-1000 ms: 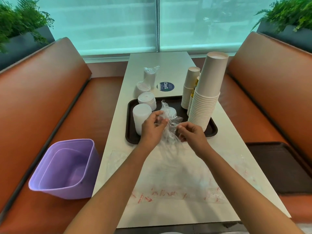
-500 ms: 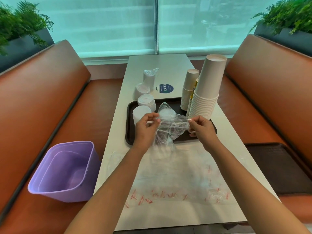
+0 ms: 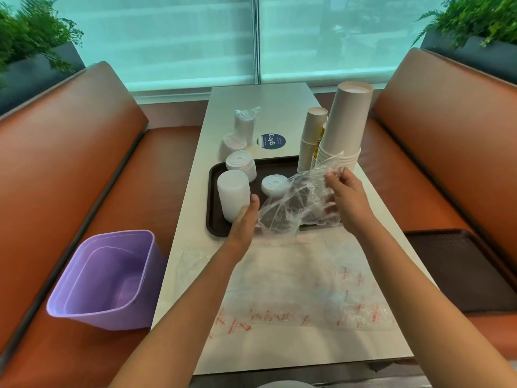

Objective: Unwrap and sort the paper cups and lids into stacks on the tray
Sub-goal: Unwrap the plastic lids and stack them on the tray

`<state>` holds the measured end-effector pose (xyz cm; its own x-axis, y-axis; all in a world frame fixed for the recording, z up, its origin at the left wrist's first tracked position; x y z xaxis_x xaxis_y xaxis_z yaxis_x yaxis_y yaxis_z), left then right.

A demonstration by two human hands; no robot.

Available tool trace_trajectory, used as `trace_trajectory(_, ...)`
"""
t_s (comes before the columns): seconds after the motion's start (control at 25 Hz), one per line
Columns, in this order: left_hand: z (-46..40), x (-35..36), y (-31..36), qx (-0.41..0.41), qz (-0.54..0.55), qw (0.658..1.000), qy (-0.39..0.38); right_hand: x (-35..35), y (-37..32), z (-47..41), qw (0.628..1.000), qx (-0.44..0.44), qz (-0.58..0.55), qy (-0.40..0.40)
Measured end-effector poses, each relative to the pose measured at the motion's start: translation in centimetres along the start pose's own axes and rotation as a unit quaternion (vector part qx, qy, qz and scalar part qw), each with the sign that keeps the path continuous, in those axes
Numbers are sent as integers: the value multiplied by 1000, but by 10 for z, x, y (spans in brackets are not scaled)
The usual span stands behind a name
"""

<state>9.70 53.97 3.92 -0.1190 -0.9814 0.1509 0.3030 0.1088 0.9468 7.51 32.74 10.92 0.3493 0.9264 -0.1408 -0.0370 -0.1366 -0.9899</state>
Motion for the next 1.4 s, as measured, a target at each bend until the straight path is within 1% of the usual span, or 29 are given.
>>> trace_trajectory(0.04, 0, 0, -15, -52, 36, 998, -1, -5, 2, -1, 1000, 2, -7, 23)
trace_trajectory(0.08, 1, 5, -24, -85, 56, 995, -18, -10, 6, -1, 999, 4, -11, 46)
trace_trajectory(0.12, 1, 12, -25, -94, 72, 992, -40, -13, 10, -2, 998, 8, -14, 66)
trace_trajectory(0.2, 2, 23, -13, -60, 86, 993, -62, -17, 16, 0, 996, 18, -21, 87)
trace_trajectory(0.28, 0, 25, -1, -19, 107, 993, -41, -17, 24, -1, 996, 25, -12, 80)
trace_trajectory(0.32, -1, 22, 4, -4, 140, 990, -20, -18, 28, -1, 997, 29, 1, 77)
trace_trajectory(0.4, -6, 7, 11, 24, 228, 973, 32, -26, 39, -3, 995, 36, 22, 91)
trace_trajectory(0.44, -7, 2, 15, 35, 246, 968, 41, -31, 44, -3, 994, 38, 24, 103)
trace_trajectory(0.48, -7, 2, 19, 38, 240, 970, 28, -35, 51, -3, 993, 45, 11, 112)
trace_trajectory(0.56, -3, 17, 20, 10, 205, 977, -66, -36, 65, -3, 989, 77, -55, 111)
trace_trajectory(0.6, 2, 26, 17, -6, 163, 980, -117, -34, 72, -2, 987, 97, -81, 102)
trace_trajectory(0.64, 6, 32, 12, -14, 102, 982, -158, -33, 78, -2, 985, 116, -84, 93)
trace_trajectory(0.68, 9, 34, 7, -15, 38, 982, -184, -33, 83, -1, 985, 132, -61, 89)
trace_trajectory(0.72, 8, 33, 1, -9, -16, 982, -190, -35, 87, 1, 985, 142, -29, 90)
trace_trajectory(0.8, 2, 22, -9, 11, -80, 985, -155, -44, 96, 2, 983, 146, 5, 111)
trace_trajectory(0.88, -4, 2, -12, 23, -98, 992, -82, -51, 103, 6, 980, 150, -1, 127)
trace_trajectory(0.96, -7, -17, -15, 21, -99, 995, -12, -52, 114, 11, 978, 168, -5, 123)
trace_trajectory(1.04, -9, -28, -20, 18, -116, 993, 26, -50, 130, 17, 973, 206, 14, 103)
trace_trajectory(1.12, -10, -36, -26, 16, -161, 986, 48, -51, 140, 23, 962, 240, 99, 83)
trace_trajectory(1.16, -11, -38, -30, 12, -183, 982, 52, -55, 142, 23, 951, 240, 179, 79)
trace_trajectory(1.2, -12, -39, -36, 2, -202, 978, 50, -60, 135, 22, 934, 215, 271, 88)
trace_trajectory(1.24, -12, -40, -44, -14, -219, 974, 46, -60, 122, 20, 917, 165, 349, 102)
trace_trajectory(1.28, -11, -40, -50, -29, -232, 971, 42, -51, 105, 19, 907, 101, 394, 112)
trace_trajectory(1.32, -10, -40, -56, -41, -242, 969, 40, -34, 89, 21, 908, 36, 403, 107)
trace_trajectory(1.36, -9, -40, -60, -47, -248, 967, 37, -11, 79, 24, 914, -22, 399, 78)
trace_trajectory(1.4, -8, -38, -63, -48, -255, 965, 31, 16, 77, 28, 912, -60, 404, 29)
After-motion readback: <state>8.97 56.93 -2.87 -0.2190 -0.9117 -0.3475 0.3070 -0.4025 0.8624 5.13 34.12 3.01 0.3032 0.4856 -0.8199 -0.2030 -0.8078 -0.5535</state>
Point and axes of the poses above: each hand's wrist, its own z-axis away from the middle knuckle, its own x-axis out of the palm, y = z × x, the point moved 10 cm from there along -z, towards the middle knuckle, and after that the axes turned 11 degrees about z, right-handed, at the moved point
